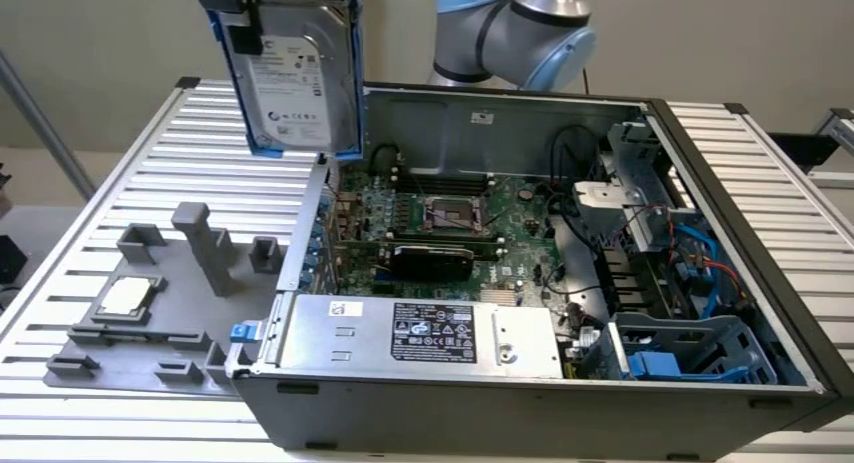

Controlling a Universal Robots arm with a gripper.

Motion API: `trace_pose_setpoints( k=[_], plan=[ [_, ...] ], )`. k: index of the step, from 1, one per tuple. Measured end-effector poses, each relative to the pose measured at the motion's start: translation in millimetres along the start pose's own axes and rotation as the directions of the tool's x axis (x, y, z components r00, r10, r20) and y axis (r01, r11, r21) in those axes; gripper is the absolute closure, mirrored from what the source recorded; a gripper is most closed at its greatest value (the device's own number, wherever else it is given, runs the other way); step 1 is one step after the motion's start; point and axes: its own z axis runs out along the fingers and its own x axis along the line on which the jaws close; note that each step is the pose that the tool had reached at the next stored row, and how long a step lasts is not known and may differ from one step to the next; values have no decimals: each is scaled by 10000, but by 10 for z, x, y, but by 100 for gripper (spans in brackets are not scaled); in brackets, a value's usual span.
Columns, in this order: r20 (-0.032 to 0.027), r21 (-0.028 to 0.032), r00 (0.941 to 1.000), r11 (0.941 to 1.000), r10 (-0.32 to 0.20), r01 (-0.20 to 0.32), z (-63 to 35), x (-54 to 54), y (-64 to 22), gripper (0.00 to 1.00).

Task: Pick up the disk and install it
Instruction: 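Pick up the disk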

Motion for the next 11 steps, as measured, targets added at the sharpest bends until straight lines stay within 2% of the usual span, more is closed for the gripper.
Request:
trace_pose_setpoints(
  k=[11],
  plan=[
    [0,0,10000,10000,-1,1,-13,148,-501,100]
  ],
)
